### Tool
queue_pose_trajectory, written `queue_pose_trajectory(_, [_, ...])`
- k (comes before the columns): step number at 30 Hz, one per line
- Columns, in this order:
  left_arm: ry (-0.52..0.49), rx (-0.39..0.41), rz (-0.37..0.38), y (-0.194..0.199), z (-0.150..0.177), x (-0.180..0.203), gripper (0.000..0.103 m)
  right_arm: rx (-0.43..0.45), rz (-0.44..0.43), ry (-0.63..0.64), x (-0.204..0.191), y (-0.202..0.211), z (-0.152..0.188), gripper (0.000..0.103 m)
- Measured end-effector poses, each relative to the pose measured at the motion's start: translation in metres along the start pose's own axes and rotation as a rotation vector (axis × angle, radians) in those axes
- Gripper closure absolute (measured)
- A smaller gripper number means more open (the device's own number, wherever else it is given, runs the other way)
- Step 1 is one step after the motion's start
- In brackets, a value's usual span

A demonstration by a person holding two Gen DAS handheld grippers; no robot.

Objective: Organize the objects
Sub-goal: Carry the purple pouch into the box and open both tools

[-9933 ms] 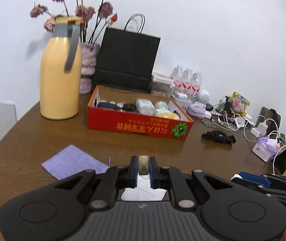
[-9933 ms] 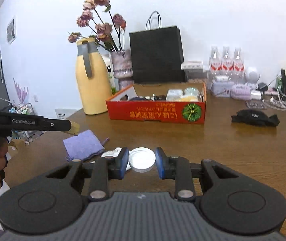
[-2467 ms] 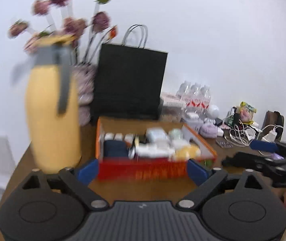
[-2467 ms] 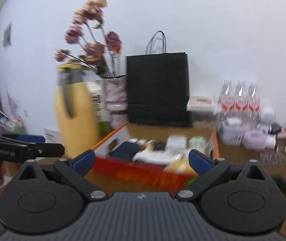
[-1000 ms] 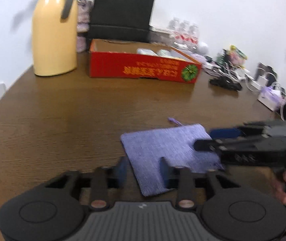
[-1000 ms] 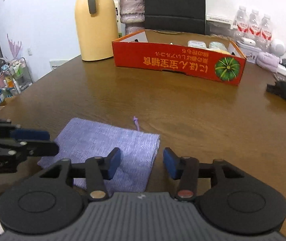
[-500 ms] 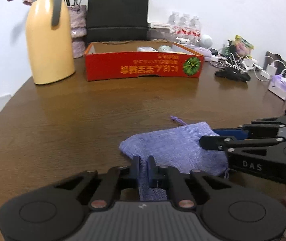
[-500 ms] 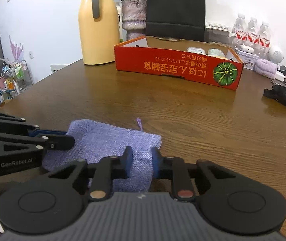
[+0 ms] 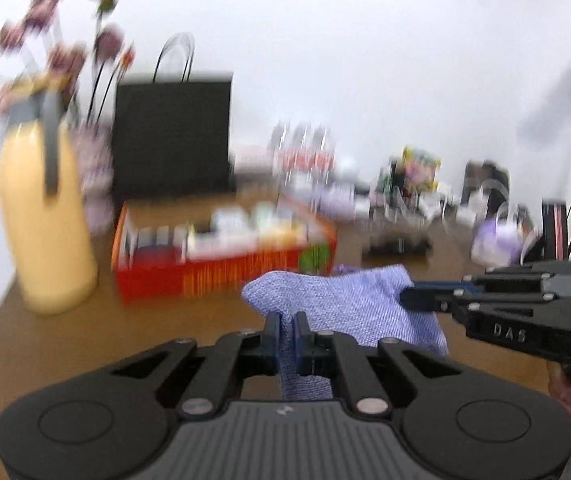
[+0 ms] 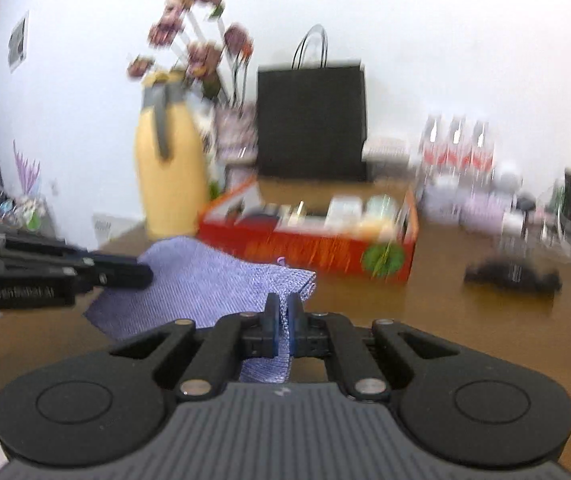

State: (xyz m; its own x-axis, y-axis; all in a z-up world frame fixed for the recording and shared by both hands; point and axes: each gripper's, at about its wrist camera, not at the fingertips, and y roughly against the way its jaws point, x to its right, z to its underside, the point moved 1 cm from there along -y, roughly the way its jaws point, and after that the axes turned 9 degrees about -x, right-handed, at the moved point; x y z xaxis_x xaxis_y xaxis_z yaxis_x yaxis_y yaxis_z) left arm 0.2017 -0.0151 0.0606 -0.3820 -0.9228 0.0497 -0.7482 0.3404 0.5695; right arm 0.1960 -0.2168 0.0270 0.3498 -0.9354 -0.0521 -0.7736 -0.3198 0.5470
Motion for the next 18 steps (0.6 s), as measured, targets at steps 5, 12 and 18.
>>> queue_pose_trajectory(5, [-0.047,0.071,-0.068,-0.055,-0.103,-0.041,0.098,0.083,0.018,0.039,0.033,-0.059,-0.103,0.099])
queue_pose_trajectory(12, [0.060,-0.045,-0.147,-0.183,-0.129,-0.111,0.098,-0.049,0.034,0.013,0.057,-0.206,-0.153,0.098])
queue_pose_trajectory(18, [0.031,-0.252,-0.203,-0.243,-0.088,-0.133,0.083,-0.261,0.040,0.096,0.046,-0.283,-0.121,0.094])
